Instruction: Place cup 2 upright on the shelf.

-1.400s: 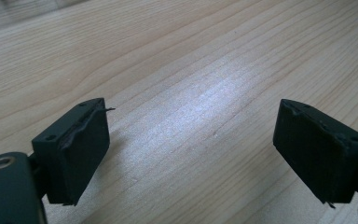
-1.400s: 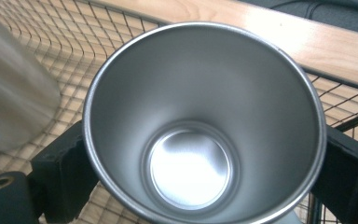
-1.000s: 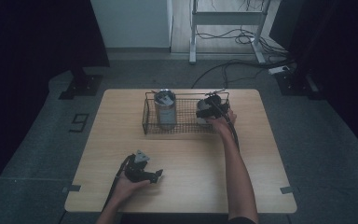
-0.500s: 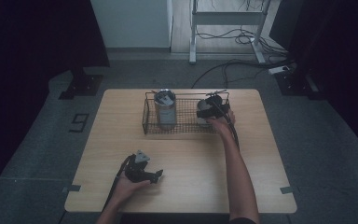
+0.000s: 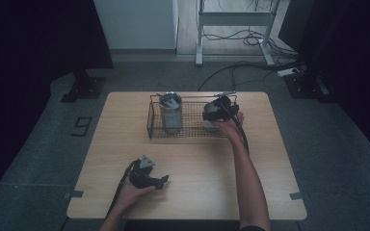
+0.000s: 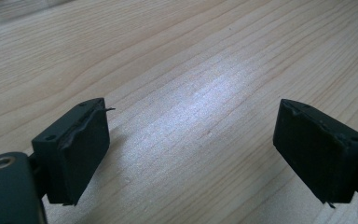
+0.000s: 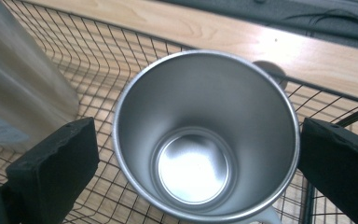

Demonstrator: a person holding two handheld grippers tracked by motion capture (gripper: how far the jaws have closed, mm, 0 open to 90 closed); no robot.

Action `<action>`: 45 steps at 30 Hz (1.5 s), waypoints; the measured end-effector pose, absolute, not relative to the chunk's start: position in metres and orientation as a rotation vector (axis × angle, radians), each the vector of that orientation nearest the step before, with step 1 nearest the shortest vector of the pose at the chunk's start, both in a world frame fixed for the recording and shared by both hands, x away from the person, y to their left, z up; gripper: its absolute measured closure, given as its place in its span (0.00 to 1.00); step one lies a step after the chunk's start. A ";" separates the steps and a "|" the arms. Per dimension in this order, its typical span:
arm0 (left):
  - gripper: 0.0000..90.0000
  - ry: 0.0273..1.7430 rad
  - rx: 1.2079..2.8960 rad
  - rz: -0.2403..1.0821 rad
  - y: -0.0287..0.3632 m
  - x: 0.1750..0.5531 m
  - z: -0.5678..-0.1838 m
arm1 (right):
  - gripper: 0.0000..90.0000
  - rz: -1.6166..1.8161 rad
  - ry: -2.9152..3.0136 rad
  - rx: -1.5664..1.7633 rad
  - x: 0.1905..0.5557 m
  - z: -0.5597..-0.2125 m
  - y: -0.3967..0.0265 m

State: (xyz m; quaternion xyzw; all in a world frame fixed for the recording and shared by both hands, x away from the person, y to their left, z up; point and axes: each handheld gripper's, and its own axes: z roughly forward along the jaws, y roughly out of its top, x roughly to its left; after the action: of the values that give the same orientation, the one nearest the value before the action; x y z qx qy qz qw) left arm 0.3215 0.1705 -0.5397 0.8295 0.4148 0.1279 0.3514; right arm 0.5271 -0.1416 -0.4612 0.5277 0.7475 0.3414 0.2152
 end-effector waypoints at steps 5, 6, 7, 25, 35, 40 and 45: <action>0.12 1.074 2.150 0.330 0.170 0.322 -0.540 | 0.00 0.983 2.034 1.443 0.521 -0.451 -0.144; 0.12 1.074 2.150 0.331 0.170 0.322 -0.541 | 0.00 0.989 2.028 1.441 0.520 -0.450 -0.145; 0.12 1.073 2.152 0.329 0.170 0.322 -0.541 | 0.00 0.995 2.022 1.436 0.518 -0.448 -0.146; 0.12 1.091 2.147 0.344 0.174 0.322 -0.540 | 0.00 1.112 1.995 1.353 0.477 -0.433 -0.166; 0.12 1.101 2.145 0.363 0.177 0.322 -0.539 | 0.04 1.166 2.011 1.308 0.449 -0.426 -0.173; 0.12 1.107 2.145 0.365 0.178 0.322 -0.539 | 0.06 1.218 1.993 1.291 0.431 -0.427 -0.179; 0.12 1.108 2.145 0.375 0.179 0.322 -0.538 | 0.06 1.253 1.988 1.282 0.414 -0.431 -0.187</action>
State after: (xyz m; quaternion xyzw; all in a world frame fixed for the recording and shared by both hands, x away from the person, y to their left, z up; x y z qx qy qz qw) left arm 0.3221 0.1792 -0.5376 0.8249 0.4261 0.1441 0.3423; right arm 0.4140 -0.1865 -0.4311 0.4661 0.7227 0.4554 0.2303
